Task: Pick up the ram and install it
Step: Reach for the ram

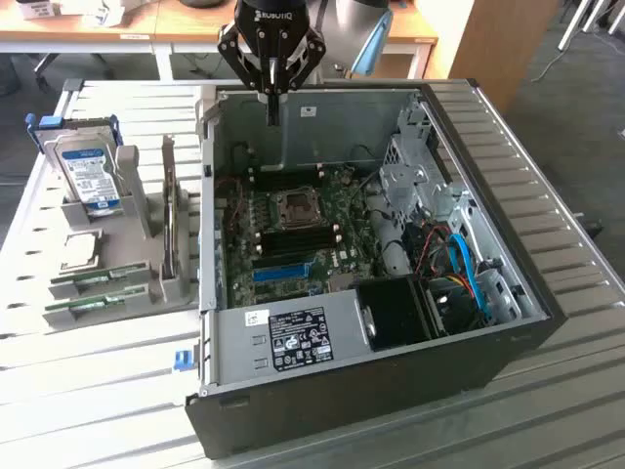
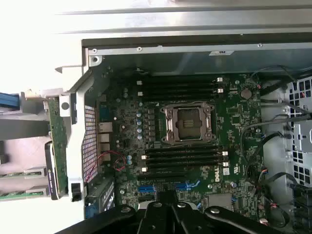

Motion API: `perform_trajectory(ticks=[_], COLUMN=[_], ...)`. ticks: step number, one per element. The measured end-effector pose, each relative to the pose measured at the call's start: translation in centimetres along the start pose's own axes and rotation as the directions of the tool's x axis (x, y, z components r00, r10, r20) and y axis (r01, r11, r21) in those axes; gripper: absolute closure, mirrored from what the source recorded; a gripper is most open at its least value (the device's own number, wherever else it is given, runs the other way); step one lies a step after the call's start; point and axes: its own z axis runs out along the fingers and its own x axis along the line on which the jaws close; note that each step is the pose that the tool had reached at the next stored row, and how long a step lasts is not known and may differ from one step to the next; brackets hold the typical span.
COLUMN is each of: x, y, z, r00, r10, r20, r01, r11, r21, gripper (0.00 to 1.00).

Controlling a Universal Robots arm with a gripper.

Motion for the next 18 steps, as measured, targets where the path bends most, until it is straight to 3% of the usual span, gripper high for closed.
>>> perform_trajectory(ticks=[13, 18], x=[0.02, 0.81], y=[0.0, -0.06], z=[0.0, -0.01], r00=[1.0, 1.0], r10=[0.0, 0.0], r20=[0.0001, 0.0], r01=[0.0, 0.0], r11=[1.0, 1.0], r21=[-0.0001, 0.0], gripper=[0.89, 0.89])
